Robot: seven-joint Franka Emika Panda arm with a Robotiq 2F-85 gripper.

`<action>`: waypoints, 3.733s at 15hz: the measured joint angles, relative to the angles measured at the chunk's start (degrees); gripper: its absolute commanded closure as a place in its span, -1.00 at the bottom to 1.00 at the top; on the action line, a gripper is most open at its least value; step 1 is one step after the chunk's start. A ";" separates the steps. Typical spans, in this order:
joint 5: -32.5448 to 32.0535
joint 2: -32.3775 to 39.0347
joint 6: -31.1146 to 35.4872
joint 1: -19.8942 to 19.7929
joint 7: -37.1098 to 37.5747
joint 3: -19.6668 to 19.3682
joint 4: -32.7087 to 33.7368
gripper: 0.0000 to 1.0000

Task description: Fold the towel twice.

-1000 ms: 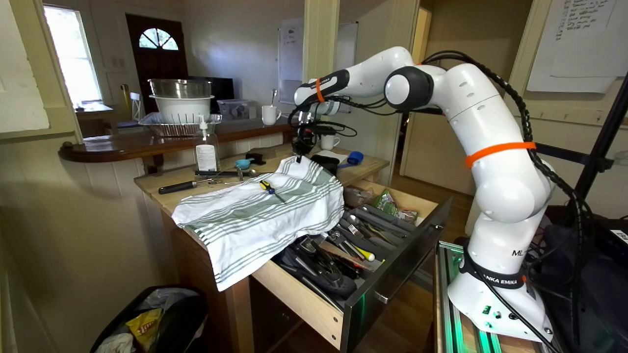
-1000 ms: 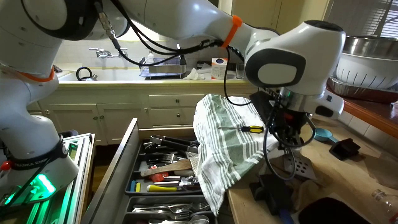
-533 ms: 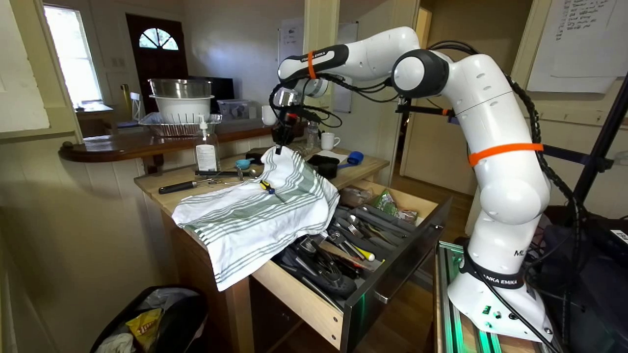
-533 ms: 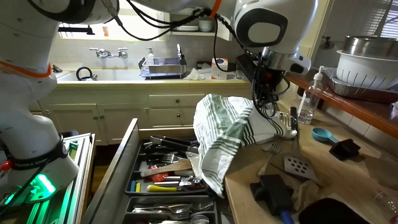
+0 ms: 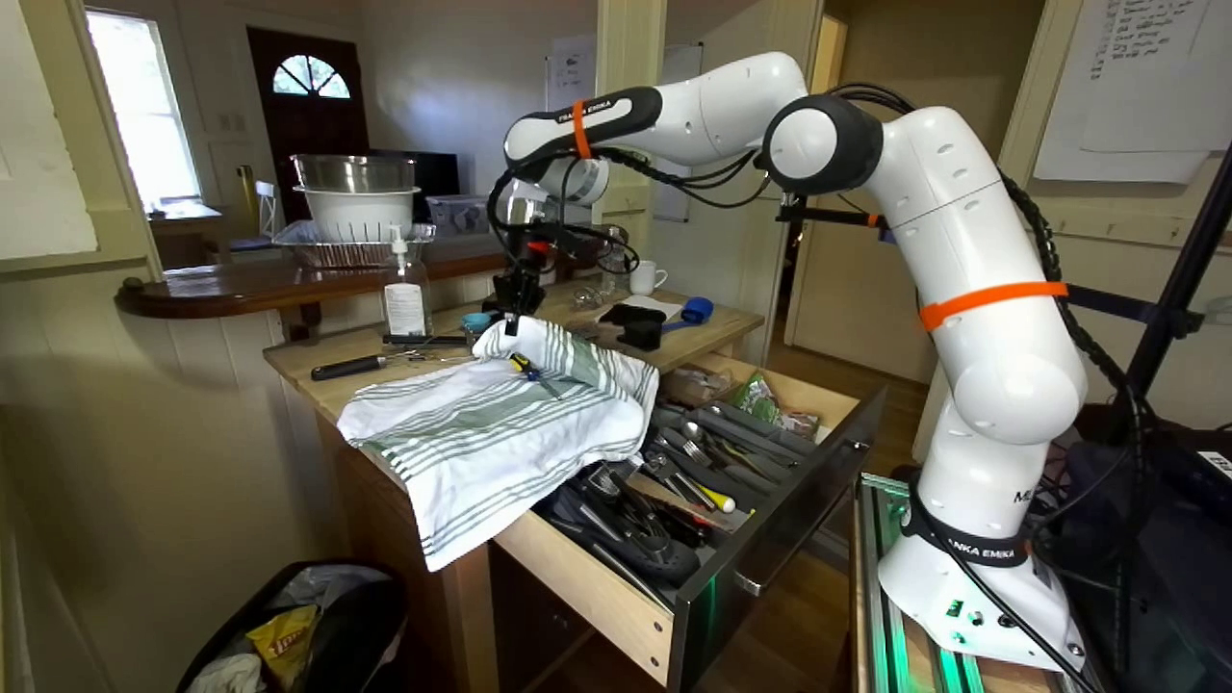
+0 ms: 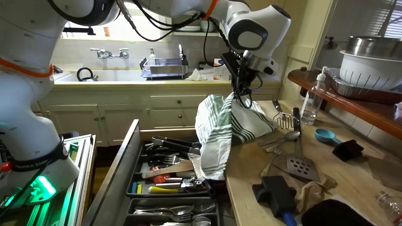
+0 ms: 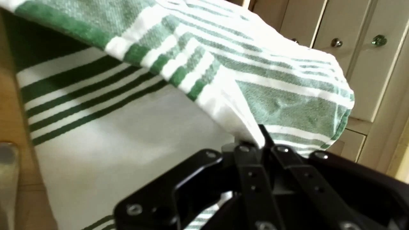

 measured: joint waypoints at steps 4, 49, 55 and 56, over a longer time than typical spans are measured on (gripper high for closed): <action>-1.45 1.04 2.84 2.98 -1.39 0.02 -1.61 -0.16; -33.40 8.42 3.71 30.96 29.55 -2.13 10.38 -1.00; -33.78 15.21 3.70 34.00 38.66 -4.65 15.82 -1.00; -34.07 16.20 3.70 34.61 40.48 -5.31 16.87 -1.00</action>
